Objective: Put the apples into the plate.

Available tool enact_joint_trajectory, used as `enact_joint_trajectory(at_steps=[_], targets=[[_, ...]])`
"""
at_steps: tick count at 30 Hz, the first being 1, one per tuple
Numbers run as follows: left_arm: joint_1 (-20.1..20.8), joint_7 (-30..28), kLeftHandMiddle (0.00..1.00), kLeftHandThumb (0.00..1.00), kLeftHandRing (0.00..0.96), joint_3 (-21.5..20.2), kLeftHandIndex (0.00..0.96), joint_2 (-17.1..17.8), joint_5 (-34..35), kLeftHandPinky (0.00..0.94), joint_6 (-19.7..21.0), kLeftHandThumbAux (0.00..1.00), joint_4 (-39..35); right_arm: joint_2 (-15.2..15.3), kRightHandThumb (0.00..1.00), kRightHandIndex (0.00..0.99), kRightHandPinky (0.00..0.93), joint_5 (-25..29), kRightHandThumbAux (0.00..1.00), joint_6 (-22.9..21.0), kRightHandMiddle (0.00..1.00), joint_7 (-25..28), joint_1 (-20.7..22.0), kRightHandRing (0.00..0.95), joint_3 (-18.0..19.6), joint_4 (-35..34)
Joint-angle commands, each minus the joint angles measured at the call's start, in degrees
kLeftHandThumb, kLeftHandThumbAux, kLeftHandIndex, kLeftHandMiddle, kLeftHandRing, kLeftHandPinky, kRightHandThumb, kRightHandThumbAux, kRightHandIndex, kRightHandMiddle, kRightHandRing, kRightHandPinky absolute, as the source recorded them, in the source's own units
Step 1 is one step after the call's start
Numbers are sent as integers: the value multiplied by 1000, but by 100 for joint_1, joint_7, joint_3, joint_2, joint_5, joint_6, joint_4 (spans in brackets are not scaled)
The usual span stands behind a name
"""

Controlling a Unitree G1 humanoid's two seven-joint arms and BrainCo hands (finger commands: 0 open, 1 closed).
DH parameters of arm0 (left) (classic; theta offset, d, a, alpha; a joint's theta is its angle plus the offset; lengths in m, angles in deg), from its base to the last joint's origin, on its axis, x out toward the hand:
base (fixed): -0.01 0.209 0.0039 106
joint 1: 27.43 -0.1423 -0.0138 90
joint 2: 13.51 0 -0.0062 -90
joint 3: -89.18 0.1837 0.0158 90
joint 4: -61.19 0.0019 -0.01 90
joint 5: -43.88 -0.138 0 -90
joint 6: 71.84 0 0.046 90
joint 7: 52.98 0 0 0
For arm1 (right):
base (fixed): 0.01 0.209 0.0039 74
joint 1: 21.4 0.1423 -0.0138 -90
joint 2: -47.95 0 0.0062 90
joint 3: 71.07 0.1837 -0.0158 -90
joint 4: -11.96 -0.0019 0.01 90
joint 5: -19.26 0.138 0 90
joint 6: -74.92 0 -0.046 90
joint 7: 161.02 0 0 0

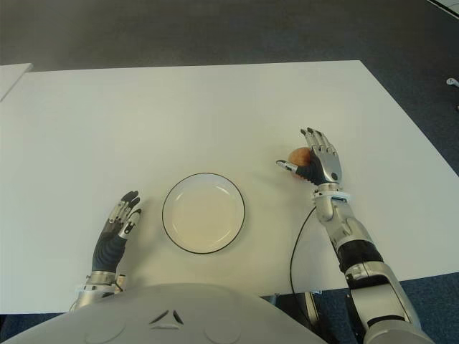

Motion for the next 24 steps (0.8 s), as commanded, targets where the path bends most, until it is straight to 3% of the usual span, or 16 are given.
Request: enact_joint_trajectory(at_steps=[1,16,19,20,21,23,24], targets=[[-100,-26,0,0,0,1,0,10,-29,0,67,394,68,22,287,0,0,11,268,-53,0,226,-423,0,-5,-306],[-13,-26,0,1,0,36,0,-32,-47,0,68,388,168,15,320,0,3,-61,286,192,34,227,-419,21,44,-443],[-18,-24,0,2,0,45,0,-50,-35,0,55,384,153,-29,410,87,100,-64,323,305,110,109,-334,91,61,-481],[-20,-18,0,2,0,47,0,-57,-41,0,51,383,143,-37,464,175,185,-61,346,315,213,96,-314,185,71,-504],[-20,-7,0,2,0,46,0,-65,-54,0,23,383,145,-39,483,207,216,-78,354,348,250,32,-292,219,85,-526],[-18,4,0,2,0,43,0,-74,-67,0,-10,381,153,-40,546,377,352,-101,389,394,439,-48,-271,405,98,-535],[-19,16,0,2,0,48,0,-87,-78,0,-12,381,145,-30,554,400,371,-128,393,440,465,-120,-244,431,98,-507]])
